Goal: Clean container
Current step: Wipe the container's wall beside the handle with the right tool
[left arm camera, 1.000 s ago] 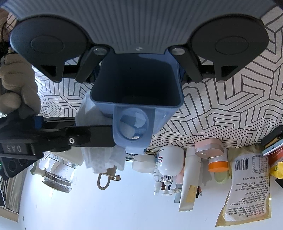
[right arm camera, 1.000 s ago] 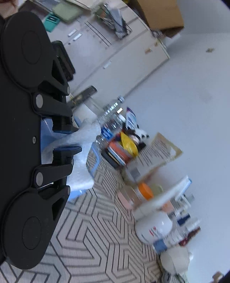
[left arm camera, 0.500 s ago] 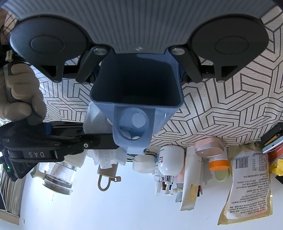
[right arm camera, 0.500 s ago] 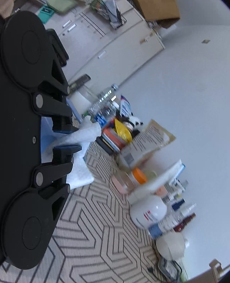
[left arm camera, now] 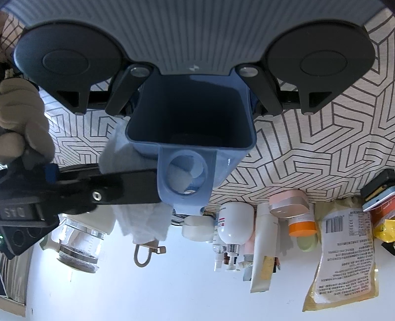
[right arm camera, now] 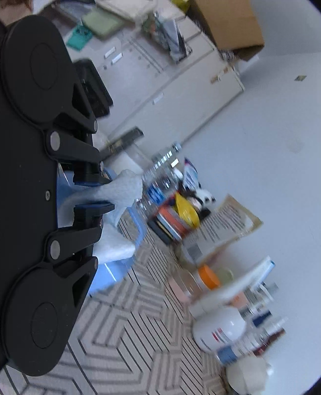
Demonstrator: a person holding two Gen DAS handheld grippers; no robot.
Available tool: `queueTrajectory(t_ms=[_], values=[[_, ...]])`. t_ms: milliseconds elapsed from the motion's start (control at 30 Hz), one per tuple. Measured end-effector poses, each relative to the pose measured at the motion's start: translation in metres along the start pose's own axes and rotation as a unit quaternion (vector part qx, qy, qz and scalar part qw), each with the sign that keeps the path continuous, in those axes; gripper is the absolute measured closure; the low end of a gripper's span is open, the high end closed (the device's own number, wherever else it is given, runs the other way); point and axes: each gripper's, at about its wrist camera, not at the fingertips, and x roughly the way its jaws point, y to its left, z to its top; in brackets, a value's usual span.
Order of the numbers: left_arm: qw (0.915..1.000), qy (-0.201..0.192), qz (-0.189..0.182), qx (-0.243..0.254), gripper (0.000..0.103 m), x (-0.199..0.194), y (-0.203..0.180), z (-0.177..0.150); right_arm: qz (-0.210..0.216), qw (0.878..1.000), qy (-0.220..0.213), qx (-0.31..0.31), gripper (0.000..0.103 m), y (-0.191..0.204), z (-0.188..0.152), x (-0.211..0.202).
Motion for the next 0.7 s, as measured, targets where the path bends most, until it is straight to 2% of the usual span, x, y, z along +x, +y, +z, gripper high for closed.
queueTrajectory(t_ms=[133, 233, 333, 433, 567, 700], values=[[1.0, 0.0, 0.003, 0.0, 0.029, -0.001, 0.0, 0.0, 0.006, 1.0, 0.005, -0.003, 0.089, 0.002, -0.001, -0.001], [1.0, -0.001, 0.007, 0.005, 0.029, -0.001, -0.002, 0.0, -0.022, 1.0, -0.005, -0.011, 0.089, 0.002, 0.001, -0.003], [0.9998, -0.001, 0.013, 0.013, 0.029, -0.001, -0.005, 0.0, -0.043, 0.999, -0.017, 0.007, 0.089, -0.007, 0.006, -0.004], [0.9998, -0.003, 0.012, 0.014, 0.029, -0.002, -0.005, 0.0, -0.039, 0.998, -0.023, 0.031, 0.089, -0.016, 0.006, -0.006], [0.9999, 0.009, 0.001, -0.007, 0.029, 0.001, 0.002, 0.001, -0.01, 1.0, -0.006, 0.021, 0.089, -0.008, 0.003, 0.002], [0.9999, 0.008, 0.008, -0.01, 0.029, 0.0, 0.002, 0.0, 0.007, 1.0, 0.02, -0.007, 0.089, 0.007, -0.003, 0.012]])
